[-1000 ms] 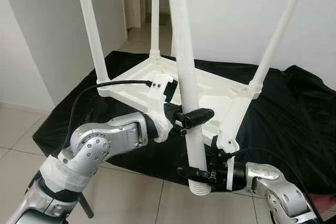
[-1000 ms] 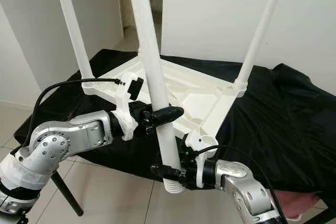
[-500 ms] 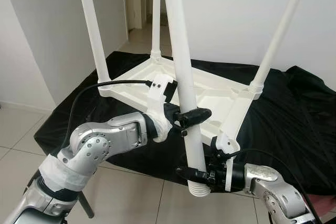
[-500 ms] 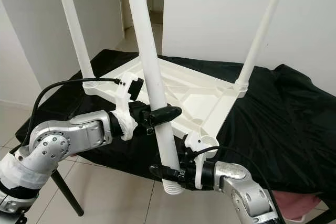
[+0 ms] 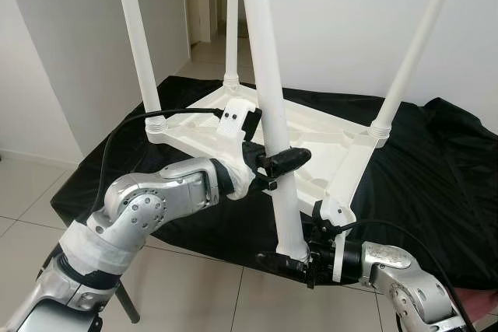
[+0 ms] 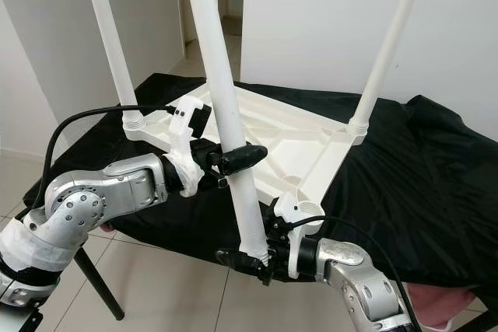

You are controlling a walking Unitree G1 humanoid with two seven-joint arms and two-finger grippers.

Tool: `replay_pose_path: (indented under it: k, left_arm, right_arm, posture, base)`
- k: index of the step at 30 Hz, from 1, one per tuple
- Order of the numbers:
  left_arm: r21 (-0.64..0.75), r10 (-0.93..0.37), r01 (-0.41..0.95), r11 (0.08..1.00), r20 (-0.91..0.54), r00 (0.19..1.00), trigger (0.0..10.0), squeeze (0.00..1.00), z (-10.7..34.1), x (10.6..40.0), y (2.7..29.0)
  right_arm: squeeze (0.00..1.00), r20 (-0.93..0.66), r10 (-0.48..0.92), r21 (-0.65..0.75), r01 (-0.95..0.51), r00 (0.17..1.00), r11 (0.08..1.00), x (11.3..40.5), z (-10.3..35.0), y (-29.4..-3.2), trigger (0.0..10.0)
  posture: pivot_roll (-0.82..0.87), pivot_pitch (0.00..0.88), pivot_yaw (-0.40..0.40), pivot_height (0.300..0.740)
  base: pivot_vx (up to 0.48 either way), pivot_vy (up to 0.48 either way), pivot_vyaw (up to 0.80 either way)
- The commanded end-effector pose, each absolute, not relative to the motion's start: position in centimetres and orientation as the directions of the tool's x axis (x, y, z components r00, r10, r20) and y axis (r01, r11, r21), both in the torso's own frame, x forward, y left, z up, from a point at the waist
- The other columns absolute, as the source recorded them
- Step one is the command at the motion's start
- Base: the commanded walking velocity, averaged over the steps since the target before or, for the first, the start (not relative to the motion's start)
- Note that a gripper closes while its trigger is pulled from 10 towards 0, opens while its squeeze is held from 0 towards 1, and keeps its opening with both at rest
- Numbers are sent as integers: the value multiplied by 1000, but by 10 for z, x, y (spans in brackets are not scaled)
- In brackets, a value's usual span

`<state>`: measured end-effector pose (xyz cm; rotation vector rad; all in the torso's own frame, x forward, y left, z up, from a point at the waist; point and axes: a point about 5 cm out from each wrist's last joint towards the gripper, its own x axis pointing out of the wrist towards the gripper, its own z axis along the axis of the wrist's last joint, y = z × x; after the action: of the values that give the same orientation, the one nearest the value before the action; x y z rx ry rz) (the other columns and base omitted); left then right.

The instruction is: Building children table

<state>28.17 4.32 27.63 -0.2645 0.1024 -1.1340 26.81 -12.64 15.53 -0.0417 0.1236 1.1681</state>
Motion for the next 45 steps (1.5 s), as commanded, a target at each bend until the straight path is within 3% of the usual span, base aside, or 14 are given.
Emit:
replay_pose_path:
  k: [1, 3, 4, 5, 6, 18, 25, 31, 36, 45]
  left_arm:
    - [-143, -975, 979, -147, 187, -119, 10000, 0, 292, 256, 42]
    - [-145, -976, 979, -144, 187, -116, 10000, 0, 292, 257, 42]
    - [-148, -976, 979, -140, 187, -112, 10000, 0, 293, 257, 43]
    - [-148, -976, 979, -140, 187, -112, 10000, 0, 293, 257, 43]
    - [-148, -976, 979, -138, 186, -110, 10000, 0, 293, 257, 43]
    - [-174, -984, 981, -90, 170, -60, 10000, 0, 295, 261, 44]
    - [-177, -987, 983, -47, 160, -18, 10000, 0, 298, 266, 44]
    - [-169, -983, 983, 77, 154, 104, 10000, 0, 312, 279, 42]
    - [-163, -979, 981, 106, 153, 131, 10000, 0, 317, 282, 41]
    - [-88, -941, 947, 308, 118, 317, 10000, 0, 324, 301, 27]
  right_arm:
    - [1000, -111, 911, 36, -915, 396, 402, 268, 156, -127, 10000]
    - [1000, -110, 910, 33, -913, 400, 406, 268, 156, -127, 10000]
    - [612, -108, 905, 30, -909, 411, 416, 269, 156, -127, 10000]
    - [612, -108, 905, 30, -909, 411, 416, 269, 156, -127, 10000]
    - [0, -100, 904, 31, -906, 417, 422, 270, 158, -126, 10000]
    - [0, -25, 858, 13, -858, 513, 513, 277, 173, -121, 10000]
    - [0, -4, 780, -7, -780, 626, 625, 290, 181, -122, 10000]
    - [0, 26, 698, -10, -698, 716, 716, 299, 192, -112, 10000]
    - [0, 28, 676, -5, -676, 736, 737, 302, 194, -109, 10000]
    - [0, 60, 543, -46, -541, 838, 840, 320, 213, -89, 10000]
  posture:
    - [-10, 51, -1, 740]
    - [-10, 51, -1, 740]
    - [-9, 52, 0, 740]
    - [-9, 52, 0, 740]
    - [-8, 56, 1, 740]
    - [-2, 72, 3, 740]
    - [1, 75, 7, 740]
    - [6, 73, 8, 740]
    - [7, 71, 10, 740]
    - [9, 67, 14, 740]
  base:
    - [0, 0, 0]
    - [0, 0, 0]
    - [0, 0, 0]
    - [0, 0, 0]
    - [0, 0, 0]
    - [0, 0, 0]
    - [0, 0, 0]
    - [0, 0, 0]
    - [0, 0, 0]
    - [0, 0, 0]
